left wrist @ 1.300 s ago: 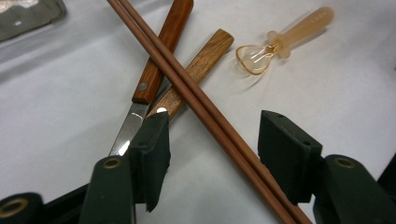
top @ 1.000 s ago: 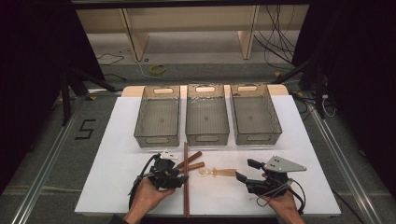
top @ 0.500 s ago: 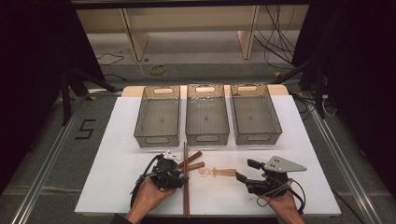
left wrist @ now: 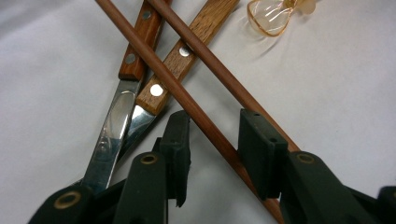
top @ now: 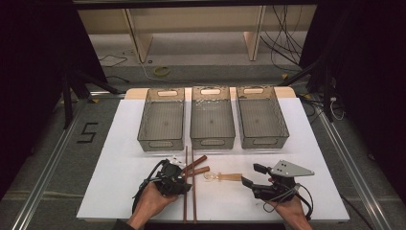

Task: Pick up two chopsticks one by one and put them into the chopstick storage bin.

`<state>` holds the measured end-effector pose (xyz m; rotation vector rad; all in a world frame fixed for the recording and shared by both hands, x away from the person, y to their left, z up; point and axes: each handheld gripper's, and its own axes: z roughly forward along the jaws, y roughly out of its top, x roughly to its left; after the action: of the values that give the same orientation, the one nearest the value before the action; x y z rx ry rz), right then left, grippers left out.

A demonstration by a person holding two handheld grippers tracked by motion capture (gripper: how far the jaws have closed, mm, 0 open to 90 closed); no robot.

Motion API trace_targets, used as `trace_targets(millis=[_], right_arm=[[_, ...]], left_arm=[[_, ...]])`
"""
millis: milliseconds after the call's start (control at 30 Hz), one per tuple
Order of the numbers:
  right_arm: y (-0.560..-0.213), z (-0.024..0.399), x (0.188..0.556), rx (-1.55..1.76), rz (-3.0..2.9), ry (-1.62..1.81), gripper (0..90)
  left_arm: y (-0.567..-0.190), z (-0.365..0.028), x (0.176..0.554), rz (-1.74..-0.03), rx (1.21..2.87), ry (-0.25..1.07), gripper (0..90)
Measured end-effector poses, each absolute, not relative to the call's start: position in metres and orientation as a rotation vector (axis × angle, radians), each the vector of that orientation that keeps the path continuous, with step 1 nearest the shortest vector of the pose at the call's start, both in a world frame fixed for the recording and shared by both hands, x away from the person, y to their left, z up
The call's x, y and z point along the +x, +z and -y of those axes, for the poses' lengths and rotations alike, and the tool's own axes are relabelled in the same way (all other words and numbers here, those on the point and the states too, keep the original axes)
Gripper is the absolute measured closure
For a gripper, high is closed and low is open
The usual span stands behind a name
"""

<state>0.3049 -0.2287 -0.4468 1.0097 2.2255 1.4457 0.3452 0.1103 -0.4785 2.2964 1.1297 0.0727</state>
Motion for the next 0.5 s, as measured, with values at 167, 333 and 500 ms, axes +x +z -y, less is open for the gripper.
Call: trace_targets(millis=[167,333,500], right_arm=[[-0.4469,0.2287,0.305,1.011,-2.226,1.445,33.2],[-0.4469,0.2287,0.3049,1.009,-2.227,1.447,33.3],[-0.447,0.2282,0.3048,1.008,-2.23,1.445,33.4]], left_arm=[[-0.4784,-0.113,0.3449,-1.126,2.309,0.074,66.3],[-0.4785,-0.1149,0.3446,-1.13,2.307,0.076,68.8],[-0.4789,-0.1177,0.3457,-1.139,2.298,0.06,70.3]])
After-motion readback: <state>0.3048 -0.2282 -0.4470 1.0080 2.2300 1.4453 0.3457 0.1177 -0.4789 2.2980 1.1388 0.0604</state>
